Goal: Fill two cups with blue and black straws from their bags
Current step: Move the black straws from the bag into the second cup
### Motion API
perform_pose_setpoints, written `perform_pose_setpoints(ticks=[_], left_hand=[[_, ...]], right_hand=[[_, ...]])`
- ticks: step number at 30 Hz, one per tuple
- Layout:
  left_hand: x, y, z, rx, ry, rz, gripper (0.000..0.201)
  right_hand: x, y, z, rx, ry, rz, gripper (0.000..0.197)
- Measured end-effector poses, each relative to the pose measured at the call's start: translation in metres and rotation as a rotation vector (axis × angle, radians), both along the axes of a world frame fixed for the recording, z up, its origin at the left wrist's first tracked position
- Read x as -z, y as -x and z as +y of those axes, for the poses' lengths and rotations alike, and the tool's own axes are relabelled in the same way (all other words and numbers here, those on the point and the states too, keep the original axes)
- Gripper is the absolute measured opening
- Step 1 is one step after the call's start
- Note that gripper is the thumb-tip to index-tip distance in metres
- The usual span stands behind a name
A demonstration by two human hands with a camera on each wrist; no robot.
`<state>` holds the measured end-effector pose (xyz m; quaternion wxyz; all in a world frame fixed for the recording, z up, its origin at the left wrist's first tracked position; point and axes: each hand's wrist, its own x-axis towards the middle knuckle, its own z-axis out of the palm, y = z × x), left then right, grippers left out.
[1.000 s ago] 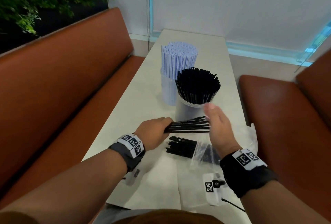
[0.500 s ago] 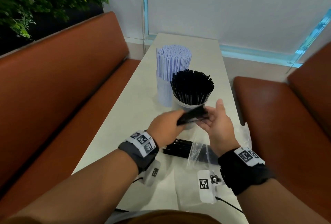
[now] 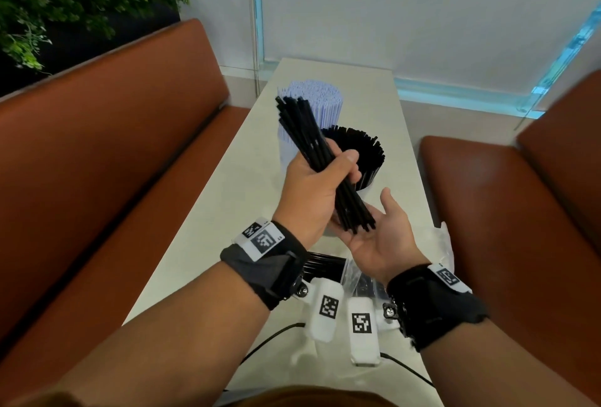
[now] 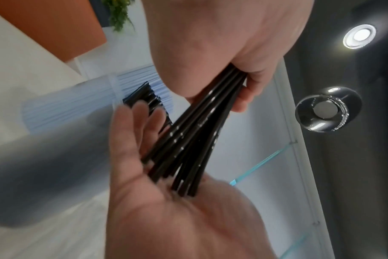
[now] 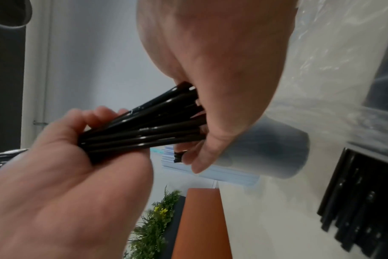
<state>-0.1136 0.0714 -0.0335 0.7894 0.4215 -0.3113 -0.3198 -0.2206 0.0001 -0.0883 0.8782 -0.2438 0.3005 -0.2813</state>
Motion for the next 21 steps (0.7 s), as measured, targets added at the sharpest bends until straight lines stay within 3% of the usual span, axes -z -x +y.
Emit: perform_pose_setpoints(ticks=[5,10,12,14,17,21], left_hand=[[0.007,0.004,-0.006,0.006,-0.044,0.019,0.017],[0.014,-0.004,-0.008,-0.031,-0.034,0.062,0.016],[0.019,-0.003,-0.008,-0.025,-0.078,0.034,0.015],[0.025,-0.001,-0.007,0.005,-0.126,0.004,0.018],[0.023,-0.010,-0.005,0.044,-0.139,0.079,0.010],[0.015,-0.025,-0.008,0.025,-0.100,0.125,0.019]], right_hand=[[0.000,-0.004,0.004,-0.082,0.140,0.063,0.064],[0.001,-0.001,-0.004,0.002,0.745,0.306,0.026],[0.002,0.002,-0.003,-0.236,1.048,0.369,0.032],[0.005,0.002,0.001,-0.415,1.225,0.457,0.029],[0.012,0.005,-0.002,-0.374,1.255,0.622,0.029],[0.024,0.007,-0.003,-0.418,1.310,0.788,0.014]])
